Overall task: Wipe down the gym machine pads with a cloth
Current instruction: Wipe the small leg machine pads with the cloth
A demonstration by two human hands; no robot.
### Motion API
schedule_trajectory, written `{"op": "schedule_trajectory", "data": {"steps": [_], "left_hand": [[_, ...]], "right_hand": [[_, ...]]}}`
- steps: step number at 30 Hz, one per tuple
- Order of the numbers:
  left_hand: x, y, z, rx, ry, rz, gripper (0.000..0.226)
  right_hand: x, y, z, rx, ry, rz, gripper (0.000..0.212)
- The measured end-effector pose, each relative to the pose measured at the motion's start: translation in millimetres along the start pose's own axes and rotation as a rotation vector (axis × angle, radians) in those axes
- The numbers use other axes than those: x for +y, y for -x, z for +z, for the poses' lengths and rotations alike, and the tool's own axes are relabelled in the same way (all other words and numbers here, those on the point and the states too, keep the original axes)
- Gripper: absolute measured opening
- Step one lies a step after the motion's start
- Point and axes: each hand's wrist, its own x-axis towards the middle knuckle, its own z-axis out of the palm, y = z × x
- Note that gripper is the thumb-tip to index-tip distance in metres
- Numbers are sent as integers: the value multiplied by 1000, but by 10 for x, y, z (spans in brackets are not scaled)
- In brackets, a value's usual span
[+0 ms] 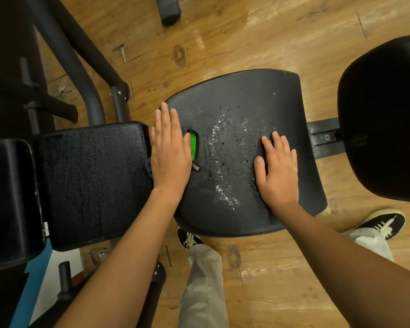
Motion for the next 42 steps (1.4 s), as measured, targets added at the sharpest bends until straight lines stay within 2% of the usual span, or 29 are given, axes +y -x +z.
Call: {"op": "schedule_trajectory", "data": {"steps": [6,14,22,31,42], "left_hand": [[70,257,28,-16,-16,-83,64],[75,-169,56,4,-6,-105,61],[99,487,43,-56,35,-117,60],[77,-130,2,-14,53,-120,58],[101,1085,118,-115,16,-86,57]], "right_hand": [[4,-4,2,1,11,-3,52],[18,-5,9,-3,13,-4,52],[10,-3,0,-8,5,3,52],[2,0,-3,2,0,-3,52],[-7,-6,-21,-17,2,-1,52]]}}
